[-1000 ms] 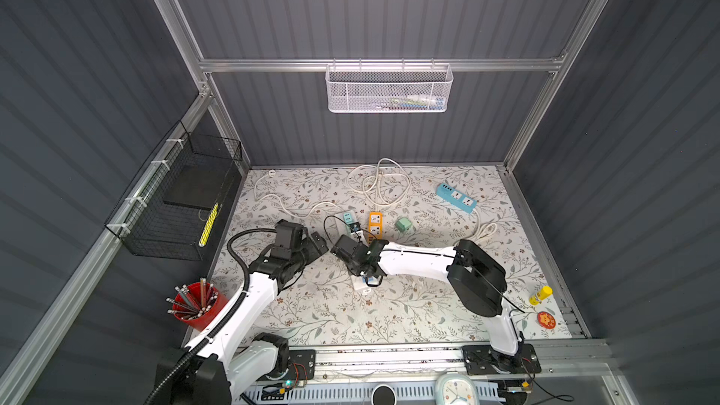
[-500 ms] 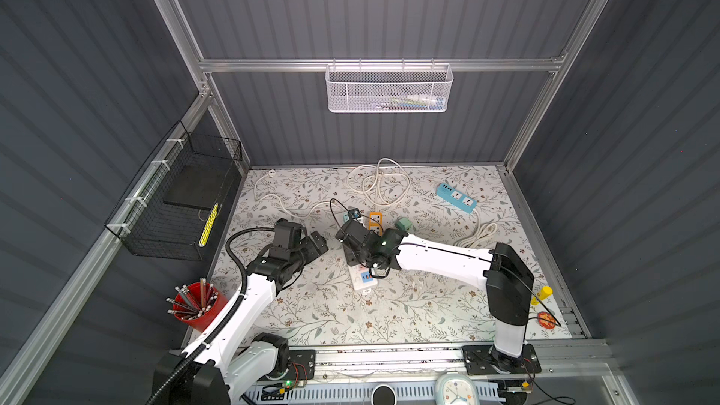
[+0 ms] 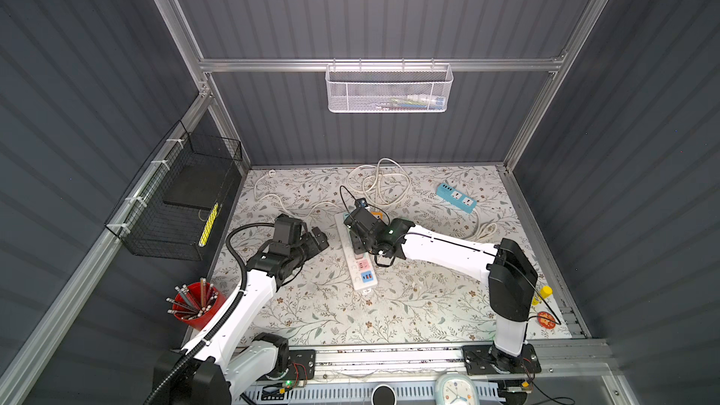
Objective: Insert plugs into power strip
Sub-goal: Insert the plug into the socket, then press the plug into the socket.
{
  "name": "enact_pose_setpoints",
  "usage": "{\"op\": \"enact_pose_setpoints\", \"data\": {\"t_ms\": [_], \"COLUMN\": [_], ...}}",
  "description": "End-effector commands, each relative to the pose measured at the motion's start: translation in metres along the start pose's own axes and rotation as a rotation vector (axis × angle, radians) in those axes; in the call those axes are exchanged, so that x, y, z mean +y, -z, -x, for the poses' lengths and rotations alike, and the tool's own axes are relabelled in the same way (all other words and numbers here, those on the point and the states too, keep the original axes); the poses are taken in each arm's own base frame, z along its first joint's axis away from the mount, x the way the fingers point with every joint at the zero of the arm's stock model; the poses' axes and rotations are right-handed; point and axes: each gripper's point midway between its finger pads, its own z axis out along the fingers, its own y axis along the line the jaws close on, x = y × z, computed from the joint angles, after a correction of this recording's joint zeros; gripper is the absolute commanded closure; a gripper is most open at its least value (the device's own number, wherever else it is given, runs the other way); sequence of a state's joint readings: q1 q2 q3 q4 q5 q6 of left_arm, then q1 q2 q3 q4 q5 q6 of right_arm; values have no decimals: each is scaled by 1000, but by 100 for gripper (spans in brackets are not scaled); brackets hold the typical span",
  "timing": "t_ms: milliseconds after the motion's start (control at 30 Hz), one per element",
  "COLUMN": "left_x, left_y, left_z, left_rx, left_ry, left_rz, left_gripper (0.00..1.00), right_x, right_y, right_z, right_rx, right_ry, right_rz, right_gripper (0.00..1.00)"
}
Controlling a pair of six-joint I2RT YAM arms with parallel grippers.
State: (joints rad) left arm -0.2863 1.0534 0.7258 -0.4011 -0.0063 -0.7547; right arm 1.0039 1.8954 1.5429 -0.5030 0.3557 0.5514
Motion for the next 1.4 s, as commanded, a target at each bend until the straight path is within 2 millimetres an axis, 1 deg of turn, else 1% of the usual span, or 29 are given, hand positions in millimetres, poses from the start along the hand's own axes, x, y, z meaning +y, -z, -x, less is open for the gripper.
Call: {"op": "enact_pose_setpoints", "data": {"t_ms": [0, 167, 267, 400, 467, 567, 633, 800, 900, 1000, 1133, 1233, 1367], "left_x": [-3, -1, -1, 1, 0, -1, -2, -7, -11, -14, -17, -19, -16], "left_y": [4, 2, 1, 0, 0, 0, -1, -4, -5, -5, -4, -3, -6], "left_z": [3, 1, -2, -3, -3, -4, -6, -11, -11, -11, -10, -12, -18], "left_rx": [7, 12, 22, 24, 26, 29, 39, 49, 57, 69, 71, 78, 96], "left_ry": [-12, -5, 1, 0, 2, 6, 5, 3, -16, -37, -42, -44, -37], "left_rz": [-3, -2, -6, 0, -2, -10, -15, -68, -80, -90, -98, -113, -114], "left_gripper": [0, 0, 0, 0, 0, 0, 0, 0, 0, 0, 0, 0, 0], "right_x": [-2, -12, -19, -21, -22, -23, -21, -13, -11, -11, -11, -14, -15], "right_y": [-20, -42, -51, -52, -50, -44, -38, -16, -7, -5, -13, -21, -30], "right_z": [-24, -47, -58, -66, -67, -62, -56, -30, -24, -24, -32, -40, -54], "right_rx": [62, 110, 124, 138, 135, 117, 107, 55, 38, 29, 54, 69, 107], "right_ry": [14, -3, -12, -31, -38, -40, -35, -15, -18, -18, -7, -3, -2], "right_rz": [-10, -40, -59, -52, -49, -46, -34, 6, 28, 37, 36, 23, 23], "right_gripper": [44, 45, 46, 48, 48, 48, 48, 46, 46, 46, 45, 45, 45]}}
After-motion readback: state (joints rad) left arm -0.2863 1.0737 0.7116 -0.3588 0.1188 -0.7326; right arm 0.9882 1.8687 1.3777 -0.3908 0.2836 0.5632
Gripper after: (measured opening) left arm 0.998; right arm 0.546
